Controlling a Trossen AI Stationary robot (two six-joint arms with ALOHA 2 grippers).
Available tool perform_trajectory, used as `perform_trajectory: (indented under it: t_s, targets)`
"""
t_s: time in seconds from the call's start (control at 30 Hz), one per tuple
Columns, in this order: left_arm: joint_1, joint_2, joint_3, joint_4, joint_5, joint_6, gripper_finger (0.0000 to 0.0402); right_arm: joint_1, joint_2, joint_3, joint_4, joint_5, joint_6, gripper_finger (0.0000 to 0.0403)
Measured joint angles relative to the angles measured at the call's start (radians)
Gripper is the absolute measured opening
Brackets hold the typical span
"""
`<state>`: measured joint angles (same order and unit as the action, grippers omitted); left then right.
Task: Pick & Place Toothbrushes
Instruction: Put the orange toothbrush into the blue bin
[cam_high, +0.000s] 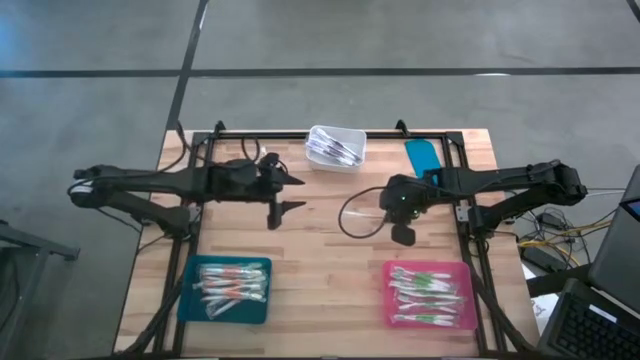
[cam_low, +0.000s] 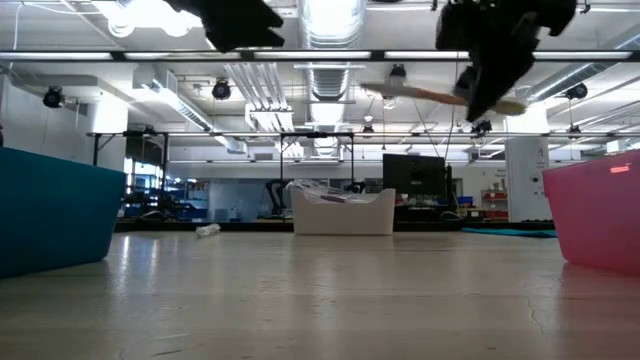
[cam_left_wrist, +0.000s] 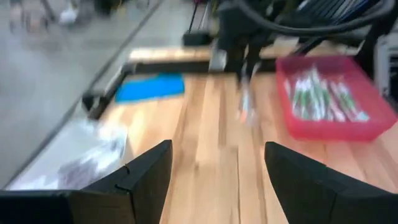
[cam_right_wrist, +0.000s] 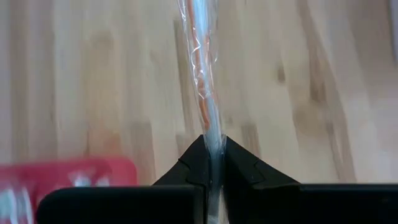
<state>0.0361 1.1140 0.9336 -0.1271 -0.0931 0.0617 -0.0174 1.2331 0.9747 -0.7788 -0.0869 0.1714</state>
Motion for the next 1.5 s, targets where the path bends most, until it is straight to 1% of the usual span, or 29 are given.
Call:
perform_trajectory:
  t_s: [0.13, 0.23, 0.3, 0.47, 0.63, 0.73, 0.83, 1.03, 1.1, 1.2, 1.5]
  targets:
    - [0.012, 0.034, 0.065, -0.190, -0.026, -0.101, 0.0259, 0.000, 0.000, -0.004, -0.090, 0.000, 0.028, 0.0017]
    - [0.015, 0.108, 0.118, -0.305, -0.022, -0.136, 0.0259, 0.013, 0.011, -0.007, -0.085, -0.001, 0.031, 0.0017]
    - [0.015, 0.173, 0.162, -0.375, 0.000, -0.140, 0.0259, 0.021, 0.026, -0.008, -0.082, -0.001, 0.031, 0.0017]
    - [0.013, 0.336, 0.327, -0.487, 0.058, -0.091, 0.0259, 0.031, 0.089, -0.008, -0.078, 0.009, 0.031, 0.0017]
    - [0.008, 0.491, 0.514, -0.595, 0.066, -0.022, 0.0259, 0.038, 0.156, 0.017, -0.076, 0.042, 0.025, 0.0017]
    - [0.008, 0.572, 0.603, -0.678, 0.066, -0.003, 0.0259, 0.048, 0.181, 0.051, -0.078, 0.092, 0.006, 0.0017]
    - [0.008, 0.636, 0.664, -0.705, 0.068, -0.002, 0.0259, 0.053, 0.196, 0.087, -0.079, 0.167, -0.014, 0.0017]
    - [0.008, 0.701, 0.722, -0.718, 0.083, -0.003, 0.0259, 0.053, 0.204, 0.141, -0.074, 0.195, -0.066, 0.0017]
    - [0.008, 0.706, 0.728, -0.715, 0.109, -0.005, 0.0259, 0.053, 0.204, 0.155, -0.074, 0.221, -0.074, 0.0017]
    - [0.007, 0.709, 0.729, -0.710, 0.144, -0.011, 0.0259, 0.052, 0.204, 0.173, -0.067, 0.229, -0.093, 0.0017]
    - [0.006, 0.708, 0.729, -0.683, 0.147, -0.046, 0.0256, 0.053, 0.209, 0.171, -0.059, 0.242, -0.104, 0.0017]
